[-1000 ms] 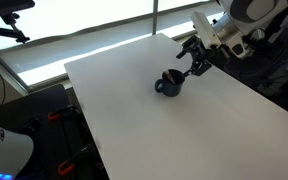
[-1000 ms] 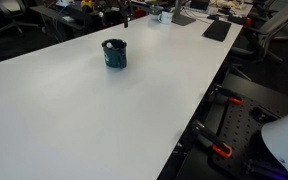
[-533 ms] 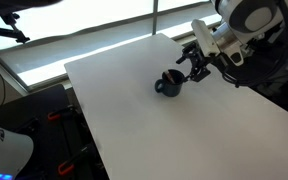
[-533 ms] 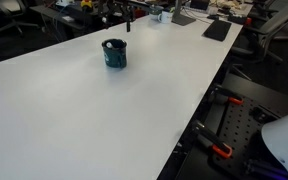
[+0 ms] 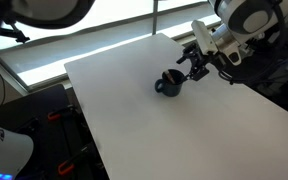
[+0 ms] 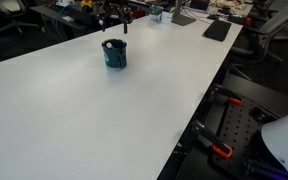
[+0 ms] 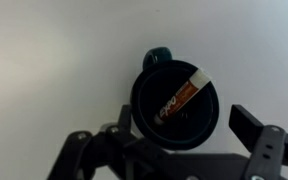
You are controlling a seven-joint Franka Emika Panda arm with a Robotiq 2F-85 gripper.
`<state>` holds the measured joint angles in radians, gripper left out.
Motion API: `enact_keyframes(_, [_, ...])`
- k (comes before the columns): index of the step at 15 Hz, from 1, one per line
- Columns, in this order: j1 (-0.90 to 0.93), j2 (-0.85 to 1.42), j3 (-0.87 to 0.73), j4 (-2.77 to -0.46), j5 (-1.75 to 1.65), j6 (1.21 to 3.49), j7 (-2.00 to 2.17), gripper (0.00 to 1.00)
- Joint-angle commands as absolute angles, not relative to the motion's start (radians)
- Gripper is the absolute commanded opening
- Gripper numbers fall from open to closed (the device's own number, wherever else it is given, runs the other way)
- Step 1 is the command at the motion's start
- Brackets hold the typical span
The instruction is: Remove the marker from the cup
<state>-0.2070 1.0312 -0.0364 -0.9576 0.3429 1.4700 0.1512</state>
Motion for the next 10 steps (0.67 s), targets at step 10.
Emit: enact_keyframes(10, [-0.095, 1.245, -0.023, -0.616, 0.248, 1.201, 0.328, 0.84])
